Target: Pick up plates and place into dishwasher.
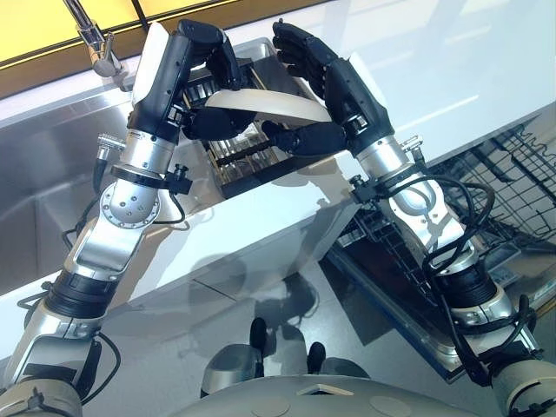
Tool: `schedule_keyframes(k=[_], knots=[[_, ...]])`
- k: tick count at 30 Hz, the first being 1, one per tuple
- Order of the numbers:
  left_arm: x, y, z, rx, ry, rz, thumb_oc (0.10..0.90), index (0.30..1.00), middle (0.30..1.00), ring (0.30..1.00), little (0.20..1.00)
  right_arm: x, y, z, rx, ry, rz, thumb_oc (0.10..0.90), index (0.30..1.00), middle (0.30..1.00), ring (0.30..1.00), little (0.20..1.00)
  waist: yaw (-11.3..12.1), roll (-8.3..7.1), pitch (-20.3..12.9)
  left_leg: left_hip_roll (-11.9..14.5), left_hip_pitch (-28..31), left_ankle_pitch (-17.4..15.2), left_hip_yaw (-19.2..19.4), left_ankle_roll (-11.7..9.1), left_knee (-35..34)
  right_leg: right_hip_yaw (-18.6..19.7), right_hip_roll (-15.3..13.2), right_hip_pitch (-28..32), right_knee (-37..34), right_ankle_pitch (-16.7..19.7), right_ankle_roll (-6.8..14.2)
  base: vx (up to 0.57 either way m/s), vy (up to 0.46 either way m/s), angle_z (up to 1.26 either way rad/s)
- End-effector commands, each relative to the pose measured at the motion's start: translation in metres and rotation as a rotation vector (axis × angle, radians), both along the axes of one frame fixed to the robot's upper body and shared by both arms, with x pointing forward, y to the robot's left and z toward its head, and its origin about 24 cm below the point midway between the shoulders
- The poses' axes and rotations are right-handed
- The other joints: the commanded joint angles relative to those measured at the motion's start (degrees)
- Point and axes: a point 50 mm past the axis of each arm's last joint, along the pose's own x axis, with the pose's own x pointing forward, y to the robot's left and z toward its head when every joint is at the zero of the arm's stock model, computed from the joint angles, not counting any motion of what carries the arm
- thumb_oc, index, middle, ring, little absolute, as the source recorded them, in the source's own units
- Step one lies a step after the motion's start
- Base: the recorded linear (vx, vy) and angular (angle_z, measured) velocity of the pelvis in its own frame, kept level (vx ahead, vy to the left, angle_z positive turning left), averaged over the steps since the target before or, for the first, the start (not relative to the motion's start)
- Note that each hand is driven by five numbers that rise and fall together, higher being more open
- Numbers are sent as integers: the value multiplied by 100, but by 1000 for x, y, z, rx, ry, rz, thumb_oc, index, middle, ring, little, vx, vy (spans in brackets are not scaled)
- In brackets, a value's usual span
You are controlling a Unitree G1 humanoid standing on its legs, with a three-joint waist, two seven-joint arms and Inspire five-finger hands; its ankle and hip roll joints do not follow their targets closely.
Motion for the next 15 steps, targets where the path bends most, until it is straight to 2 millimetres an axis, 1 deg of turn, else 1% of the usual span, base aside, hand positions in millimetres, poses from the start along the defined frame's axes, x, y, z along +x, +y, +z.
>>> schedule_keyframes(k=[1,4,9,15], knots=[[-4,-19,28,-64,-138,-115,100,300,300,300,200,-4,17,34,74,-196,27,100,300,300,300,200,-93,54,-1049,-168,242,-807,369,-121,173,-63,278,-506,555,-105,70,0,0,0],[-5,-18,28,-59,-151,-103,100,300,300,300,200,-3,11,35,52,-239,-34,100,300,300,300,200,-112,64,-1049,-168,250,-815,382,-118,167,-45,281,-505,549,-106,73,0,0,0],[-12,-7,32,-40,-216,-42,100,300,300,300,200,-7,-9,37,-56,-346,-154,100,300,300,300,200,-154,69,-1063,-170,249,-815,386,-113,167,23,292,-518,550,-98,87,0,0,0],[-19,10,35,-7,-239,31,100,300,300,300,200,-10,-36,36,-110,-361,-240,100,300,300,300,200,-161,59,-1084,-188,222,-797,348,-111,144,53,289,-542,544,-83,97,0,0,0]])
